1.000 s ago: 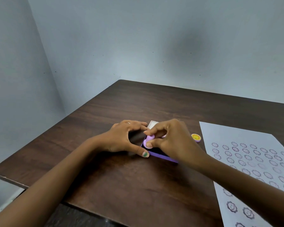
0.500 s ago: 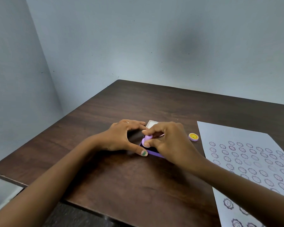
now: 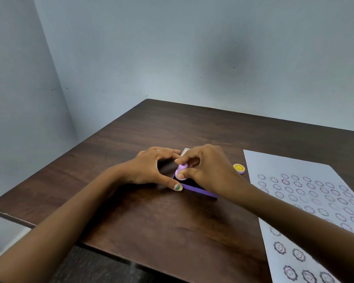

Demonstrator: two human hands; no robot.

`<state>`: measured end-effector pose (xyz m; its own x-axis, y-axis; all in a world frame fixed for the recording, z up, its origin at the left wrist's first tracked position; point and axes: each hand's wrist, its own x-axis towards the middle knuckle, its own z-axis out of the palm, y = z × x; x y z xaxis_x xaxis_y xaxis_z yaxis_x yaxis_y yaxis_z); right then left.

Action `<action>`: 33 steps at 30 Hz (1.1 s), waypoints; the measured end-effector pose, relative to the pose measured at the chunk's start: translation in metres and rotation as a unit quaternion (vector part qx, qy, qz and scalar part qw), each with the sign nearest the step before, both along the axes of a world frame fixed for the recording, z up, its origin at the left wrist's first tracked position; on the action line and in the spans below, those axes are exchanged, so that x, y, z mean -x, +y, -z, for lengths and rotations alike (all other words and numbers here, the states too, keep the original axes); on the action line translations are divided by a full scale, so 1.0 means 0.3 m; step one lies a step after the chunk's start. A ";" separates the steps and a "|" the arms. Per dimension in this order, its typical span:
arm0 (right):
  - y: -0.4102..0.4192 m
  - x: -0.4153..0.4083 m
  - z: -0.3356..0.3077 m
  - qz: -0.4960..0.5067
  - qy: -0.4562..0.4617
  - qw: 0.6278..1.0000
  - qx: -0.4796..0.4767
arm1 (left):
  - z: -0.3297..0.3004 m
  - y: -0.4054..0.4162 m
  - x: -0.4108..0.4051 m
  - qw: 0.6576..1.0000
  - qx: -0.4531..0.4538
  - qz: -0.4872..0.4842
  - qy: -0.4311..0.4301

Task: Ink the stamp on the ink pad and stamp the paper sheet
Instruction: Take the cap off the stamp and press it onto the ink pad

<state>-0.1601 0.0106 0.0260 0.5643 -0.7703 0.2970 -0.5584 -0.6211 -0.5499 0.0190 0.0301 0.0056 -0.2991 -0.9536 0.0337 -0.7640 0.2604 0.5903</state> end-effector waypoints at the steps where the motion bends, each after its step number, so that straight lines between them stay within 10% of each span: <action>1: -0.008 0.004 -0.004 -0.005 -0.002 1.000 -0.016 | -0.002 0.002 0.002 1.000 0.001 0.003 0.001; 5: -0.039 0.042 -0.029 0.026 -0.120 0.986 -0.115 | -0.004 0.001 0.002 1.000 -0.001 -0.004 0.001; 9: -0.050 0.099 -0.077 -0.022 -0.409 0.823 -0.393 | 0.007 -0.005 -0.006 1.000 -0.018 -0.012 -0.003; 14: -0.049 0.148 -0.067 -0.083 -0.493 0.701 -0.508 | 0.011 -0.006 -0.005 1.000 -0.002 -0.019 0.002; 33: -0.092 0.362 -0.074 -0.038 -0.519 0.733 -0.437 | 0.048 -0.034 -0.015 0.985 0.083 -0.066 0.138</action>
<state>-0.2688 -0.0169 0.0482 0.4351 -0.9004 0.0085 0.4619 0.2151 -0.8604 0.0236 0.0200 -0.0088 -0.1297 -0.9584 0.2542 -0.6144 0.2789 0.7381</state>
